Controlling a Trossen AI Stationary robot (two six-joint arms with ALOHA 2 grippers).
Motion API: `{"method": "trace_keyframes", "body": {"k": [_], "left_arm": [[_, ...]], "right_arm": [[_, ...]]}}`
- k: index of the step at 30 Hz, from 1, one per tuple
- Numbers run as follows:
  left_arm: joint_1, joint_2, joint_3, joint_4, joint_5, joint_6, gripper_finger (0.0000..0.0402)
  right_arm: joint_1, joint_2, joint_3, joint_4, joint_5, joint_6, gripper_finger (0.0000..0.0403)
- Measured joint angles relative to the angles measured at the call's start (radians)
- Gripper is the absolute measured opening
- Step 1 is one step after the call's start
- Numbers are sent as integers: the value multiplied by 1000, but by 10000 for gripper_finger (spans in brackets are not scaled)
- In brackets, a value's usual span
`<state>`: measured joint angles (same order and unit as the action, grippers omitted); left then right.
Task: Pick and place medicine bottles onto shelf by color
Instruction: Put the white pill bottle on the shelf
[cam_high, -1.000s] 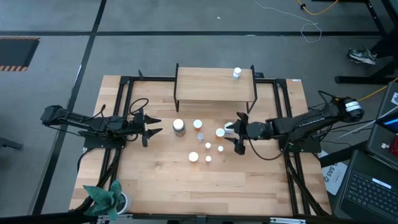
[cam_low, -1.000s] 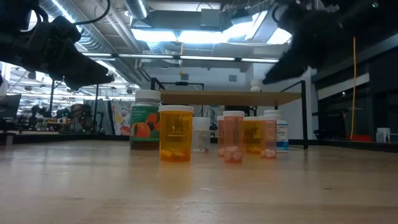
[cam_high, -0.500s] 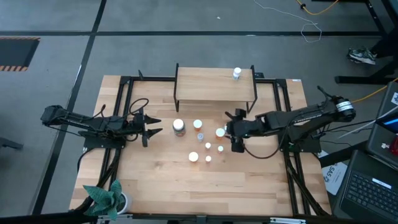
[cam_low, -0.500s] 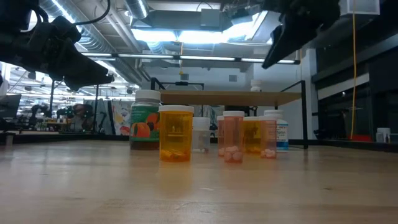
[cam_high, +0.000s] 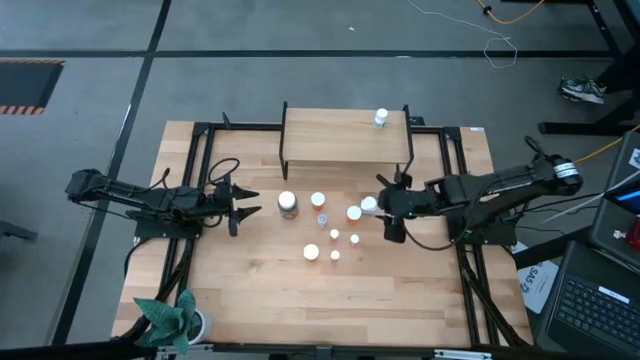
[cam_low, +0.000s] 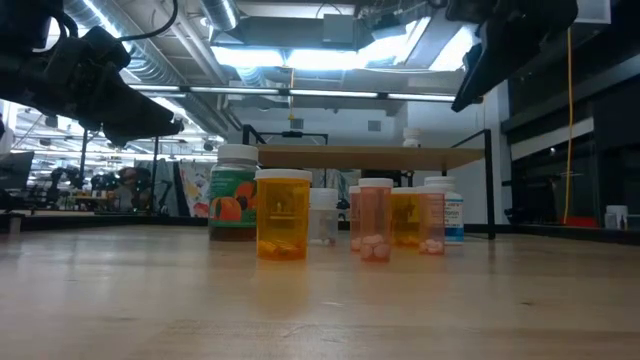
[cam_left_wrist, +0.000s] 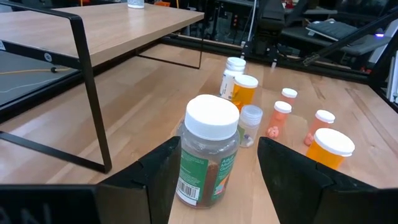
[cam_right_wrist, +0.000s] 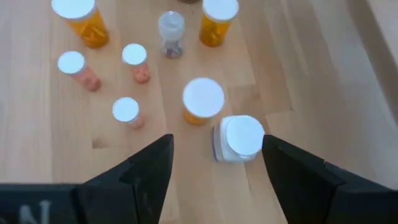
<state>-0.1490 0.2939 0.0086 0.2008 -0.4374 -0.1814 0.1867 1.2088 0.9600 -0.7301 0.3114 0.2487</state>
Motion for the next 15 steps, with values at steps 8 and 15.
{"method": "trace_keyframes", "body": {"k": [8, 15], "left_arm": [[0, 0, 0, 0, 0, 0, 209], [0, 0, 0, 0, 0, 0, 209]], "right_arm": [[-10, 28, 0, 65, 16, 36, 250], [-50, 109, 0, 60, 8, 32, 295]]}}
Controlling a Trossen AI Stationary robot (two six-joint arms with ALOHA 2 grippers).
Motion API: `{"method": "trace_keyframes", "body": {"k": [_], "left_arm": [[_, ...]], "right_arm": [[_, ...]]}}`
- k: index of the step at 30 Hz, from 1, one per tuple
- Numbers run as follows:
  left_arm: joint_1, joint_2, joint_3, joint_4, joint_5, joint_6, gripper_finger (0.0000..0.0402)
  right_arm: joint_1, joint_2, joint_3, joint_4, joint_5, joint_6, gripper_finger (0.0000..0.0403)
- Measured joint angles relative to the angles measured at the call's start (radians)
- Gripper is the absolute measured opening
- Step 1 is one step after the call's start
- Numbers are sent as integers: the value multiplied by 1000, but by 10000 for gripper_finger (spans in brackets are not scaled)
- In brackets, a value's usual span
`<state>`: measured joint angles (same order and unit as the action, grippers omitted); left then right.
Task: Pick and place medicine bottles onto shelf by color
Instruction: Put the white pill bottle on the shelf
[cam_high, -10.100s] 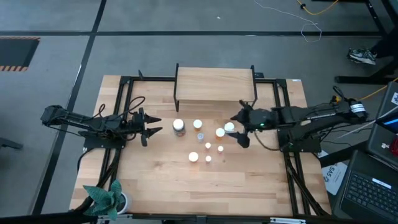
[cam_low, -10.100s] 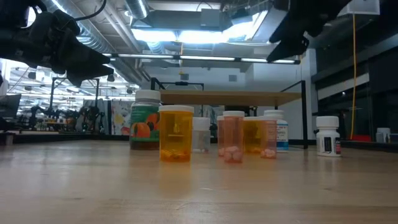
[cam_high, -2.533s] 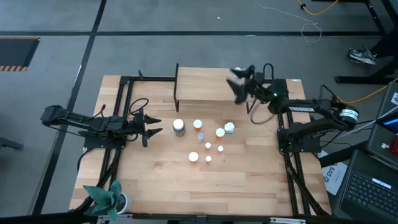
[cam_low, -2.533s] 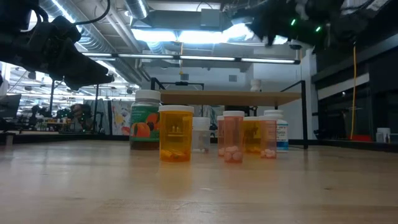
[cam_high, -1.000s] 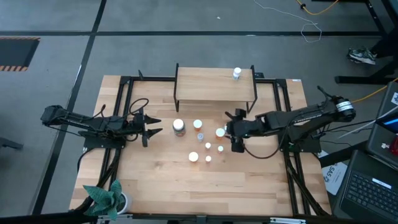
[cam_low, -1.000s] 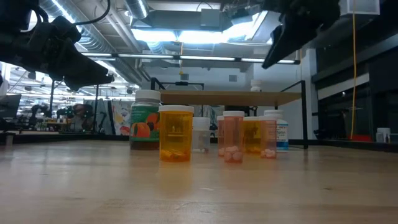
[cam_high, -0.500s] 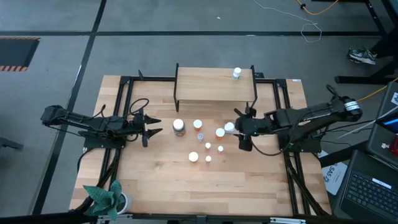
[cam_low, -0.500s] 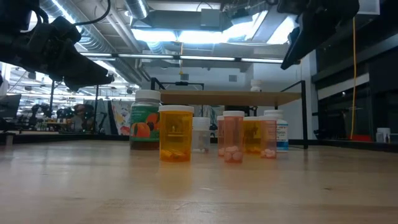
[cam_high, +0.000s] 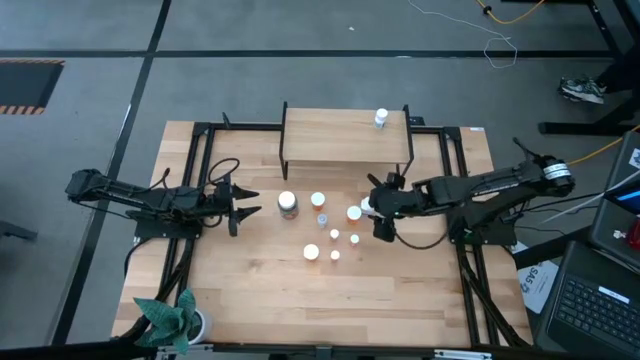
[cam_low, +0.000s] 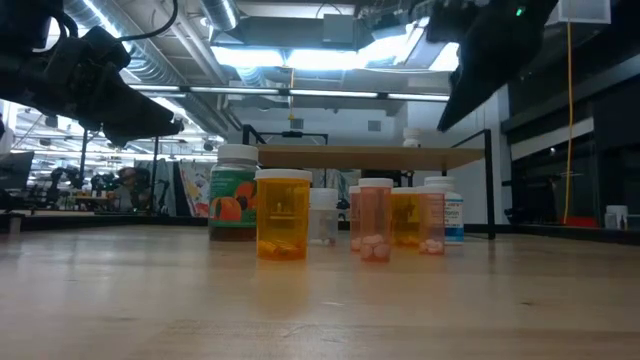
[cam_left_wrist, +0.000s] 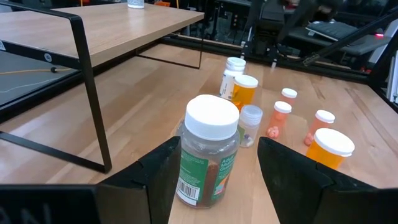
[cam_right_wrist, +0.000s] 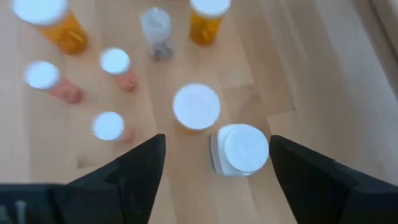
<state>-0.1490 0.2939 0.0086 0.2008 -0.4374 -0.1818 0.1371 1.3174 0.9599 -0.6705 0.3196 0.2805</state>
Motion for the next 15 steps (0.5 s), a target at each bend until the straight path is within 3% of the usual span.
{"method": "trace_keyframes", "body": {"k": [10, 15], "left_arm": [[0, 0, 0, 0, 0, 0, 209], [0, 0, 0, 0, 0, 0, 209]], "right_arm": [[-10, 118, -1, -5, 3, -77, 310], [-14, 152, -1, -19, 108, -85, 310]]}}
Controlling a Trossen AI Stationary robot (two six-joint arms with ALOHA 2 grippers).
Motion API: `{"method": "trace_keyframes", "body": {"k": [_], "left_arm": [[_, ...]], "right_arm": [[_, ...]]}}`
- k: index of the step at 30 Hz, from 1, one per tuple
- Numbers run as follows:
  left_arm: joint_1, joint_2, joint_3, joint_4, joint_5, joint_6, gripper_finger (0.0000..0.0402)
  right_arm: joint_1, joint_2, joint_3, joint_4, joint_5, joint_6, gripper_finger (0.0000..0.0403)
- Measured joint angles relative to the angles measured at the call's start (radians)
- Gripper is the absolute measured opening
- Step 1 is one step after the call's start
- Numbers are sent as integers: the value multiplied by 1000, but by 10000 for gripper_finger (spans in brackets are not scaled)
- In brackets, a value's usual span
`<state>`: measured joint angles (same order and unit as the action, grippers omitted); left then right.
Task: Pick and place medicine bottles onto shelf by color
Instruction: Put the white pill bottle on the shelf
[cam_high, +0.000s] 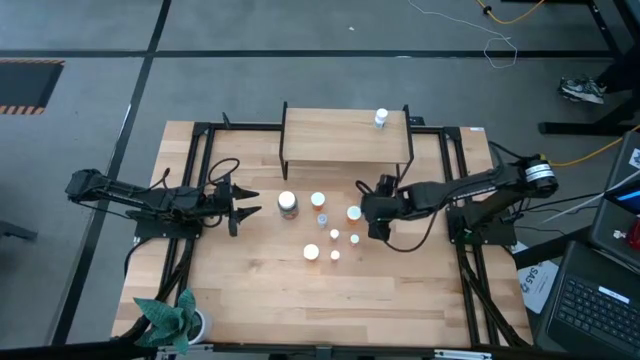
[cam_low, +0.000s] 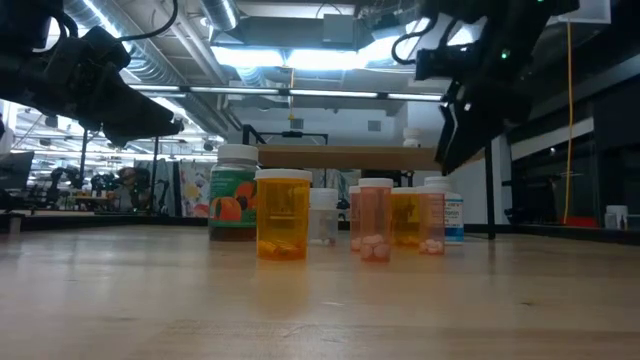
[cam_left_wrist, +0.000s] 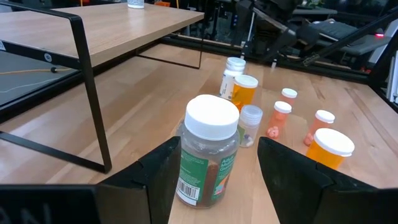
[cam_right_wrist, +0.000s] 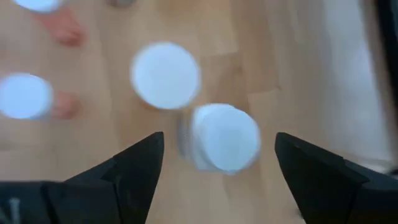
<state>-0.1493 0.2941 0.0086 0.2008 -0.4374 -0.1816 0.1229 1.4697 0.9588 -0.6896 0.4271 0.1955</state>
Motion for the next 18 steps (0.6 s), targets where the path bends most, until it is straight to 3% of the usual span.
{"method": "trace_keyframes", "body": {"k": [9, 12, 18], "left_arm": [[0, 0, 0, 0, 0, 0, 209], [0, 0, 0, 0, 0, 0, 209], [0, 0, 0, -3, 0, 0, 209]], "right_arm": [[-102, 4, 0, 4, -100, -44, 310], [-131, 7, 0, 19, -180, -67, 310], [-156, 61, 0, 31, -195, -85, 310]]}}
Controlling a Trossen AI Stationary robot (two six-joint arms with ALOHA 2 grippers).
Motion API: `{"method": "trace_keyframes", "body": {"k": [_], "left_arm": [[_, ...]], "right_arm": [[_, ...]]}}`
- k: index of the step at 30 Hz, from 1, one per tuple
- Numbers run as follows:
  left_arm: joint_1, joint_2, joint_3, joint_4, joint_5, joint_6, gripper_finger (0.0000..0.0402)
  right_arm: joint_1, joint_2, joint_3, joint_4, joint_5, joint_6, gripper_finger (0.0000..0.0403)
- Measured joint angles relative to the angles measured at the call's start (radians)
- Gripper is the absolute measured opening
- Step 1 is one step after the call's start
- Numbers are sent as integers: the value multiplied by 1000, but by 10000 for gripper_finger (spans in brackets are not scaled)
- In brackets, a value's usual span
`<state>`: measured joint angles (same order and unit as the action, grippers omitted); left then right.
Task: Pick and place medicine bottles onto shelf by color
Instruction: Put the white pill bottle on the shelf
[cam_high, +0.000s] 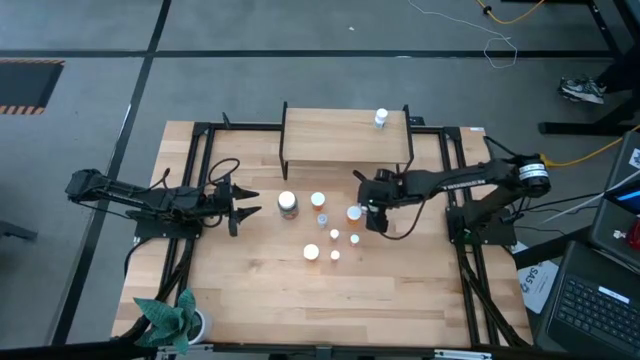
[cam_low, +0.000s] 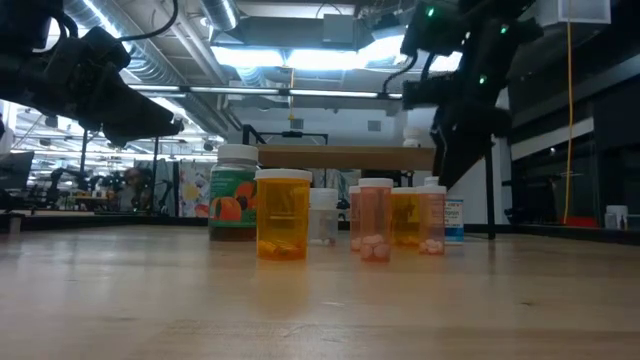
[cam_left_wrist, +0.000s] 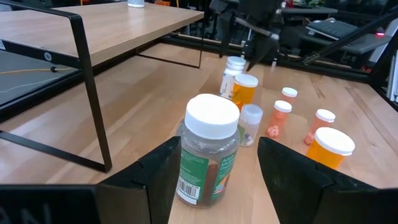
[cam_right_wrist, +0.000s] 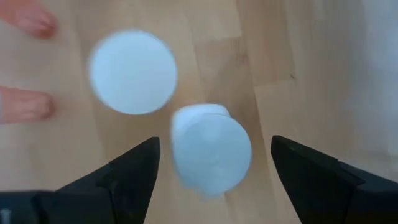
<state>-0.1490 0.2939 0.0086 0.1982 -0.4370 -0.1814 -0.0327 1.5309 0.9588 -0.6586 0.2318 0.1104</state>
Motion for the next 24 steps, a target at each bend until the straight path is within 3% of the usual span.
{"method": "trace_keyframes", "body": {"k": [6, 14, 24], "left_arm": [[0, 0, 0, -6, 0, 0, 209], [0, 0, 0, -7, 0, 0, 209], [0, 0, 0, -12, 0, 0, 209]], "right_arm": [[1, 53, 0, 14, 7, 12, 288], [0, 44, 12, -9, -25, 27, 170], [7, 39, 253, -244, -15, 52, 170]]}}
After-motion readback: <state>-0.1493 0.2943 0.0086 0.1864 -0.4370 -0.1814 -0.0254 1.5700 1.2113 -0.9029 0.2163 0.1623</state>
